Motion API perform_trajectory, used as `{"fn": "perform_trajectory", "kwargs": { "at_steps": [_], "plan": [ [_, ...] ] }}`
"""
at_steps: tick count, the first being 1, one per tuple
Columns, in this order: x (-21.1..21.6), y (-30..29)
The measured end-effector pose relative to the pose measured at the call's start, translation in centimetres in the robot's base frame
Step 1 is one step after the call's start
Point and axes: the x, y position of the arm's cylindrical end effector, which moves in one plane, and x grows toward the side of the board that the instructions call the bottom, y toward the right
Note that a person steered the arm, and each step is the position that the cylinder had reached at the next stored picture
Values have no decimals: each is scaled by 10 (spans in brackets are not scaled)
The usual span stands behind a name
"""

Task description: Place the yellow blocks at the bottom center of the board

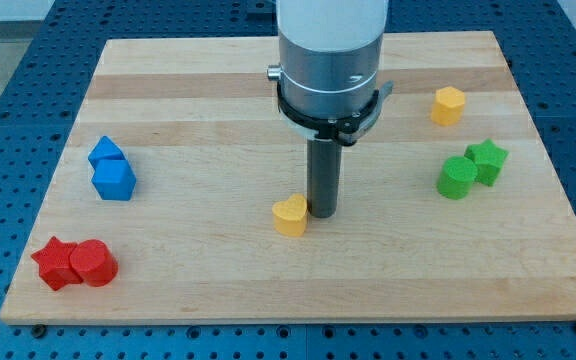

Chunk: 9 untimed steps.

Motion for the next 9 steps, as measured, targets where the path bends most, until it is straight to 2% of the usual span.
{"fn": "perform_trajectory", "kwargs": {
  "at_steps": [1,4,5,7,9],
  "plan": [
    [-61,-2],
    [-53,-34],
    [-32,-34],
    [36,-34],
    [46,-34]
  ]
}}
